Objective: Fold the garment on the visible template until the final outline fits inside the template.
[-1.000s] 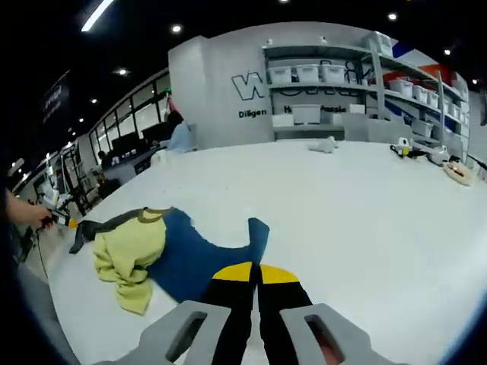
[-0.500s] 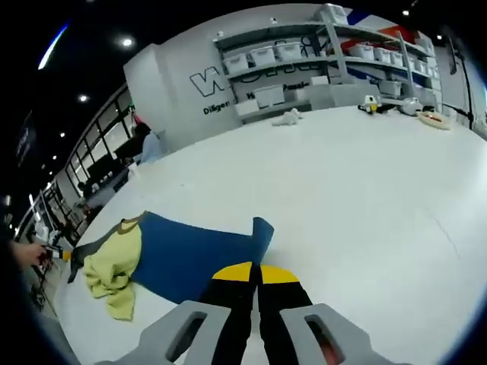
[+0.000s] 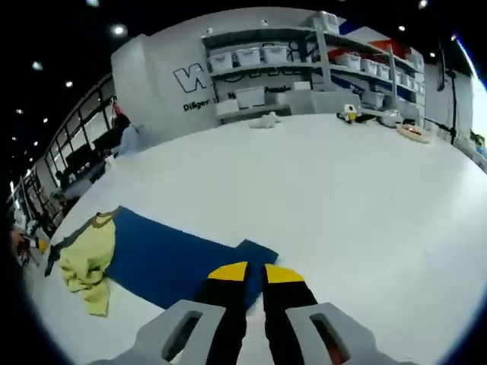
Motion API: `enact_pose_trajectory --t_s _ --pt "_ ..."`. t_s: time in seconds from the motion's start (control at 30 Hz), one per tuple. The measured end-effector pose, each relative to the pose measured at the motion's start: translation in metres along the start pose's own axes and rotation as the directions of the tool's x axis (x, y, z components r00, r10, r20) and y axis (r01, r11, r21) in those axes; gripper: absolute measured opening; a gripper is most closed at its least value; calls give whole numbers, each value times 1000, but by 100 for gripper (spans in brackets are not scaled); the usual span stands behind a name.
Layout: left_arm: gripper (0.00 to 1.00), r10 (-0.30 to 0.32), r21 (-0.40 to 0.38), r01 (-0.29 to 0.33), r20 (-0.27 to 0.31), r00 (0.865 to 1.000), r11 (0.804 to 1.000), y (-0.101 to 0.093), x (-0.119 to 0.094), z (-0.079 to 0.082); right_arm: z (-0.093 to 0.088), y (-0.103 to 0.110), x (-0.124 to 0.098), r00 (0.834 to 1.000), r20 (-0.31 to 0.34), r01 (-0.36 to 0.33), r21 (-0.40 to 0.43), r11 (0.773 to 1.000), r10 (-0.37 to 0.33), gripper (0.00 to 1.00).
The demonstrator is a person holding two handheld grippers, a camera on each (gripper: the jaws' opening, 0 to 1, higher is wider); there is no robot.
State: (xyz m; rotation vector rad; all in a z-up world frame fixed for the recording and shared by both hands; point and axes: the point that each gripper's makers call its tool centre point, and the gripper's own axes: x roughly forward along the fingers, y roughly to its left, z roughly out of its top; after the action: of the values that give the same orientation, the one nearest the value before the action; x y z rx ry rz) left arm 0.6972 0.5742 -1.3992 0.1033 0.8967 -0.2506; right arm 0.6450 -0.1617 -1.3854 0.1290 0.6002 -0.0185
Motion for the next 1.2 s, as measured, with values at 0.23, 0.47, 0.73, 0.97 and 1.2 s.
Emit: enact_pose_trajectory --t_s 0.23,0.47,0.73,0.97,1.2 --pt "11 -65 12 65 20 998 998 -31 -3 -3 -17 46 20 991 -89 -117 -193 974 101 11" --pt "13 -96 7 96 16 995 995 -54 -4 -22 -30 43 35 988 -141 -97 -239 966 64 11" --pt "13 -93 -29 94 12 996 995 -55 -6 -35 -40 21 42 984 -179 -46 -280 959 -5 0" --pt "12 -71 -75 73 24 997 995 -47 -11 -41 -16 -4 19 998 -33 47 -77 996 -50 0" --pt "15 -62 -94 64 18 998 994 -47 -13 -53 -36 -59 -24 970 15 232 240 943 -243 0"
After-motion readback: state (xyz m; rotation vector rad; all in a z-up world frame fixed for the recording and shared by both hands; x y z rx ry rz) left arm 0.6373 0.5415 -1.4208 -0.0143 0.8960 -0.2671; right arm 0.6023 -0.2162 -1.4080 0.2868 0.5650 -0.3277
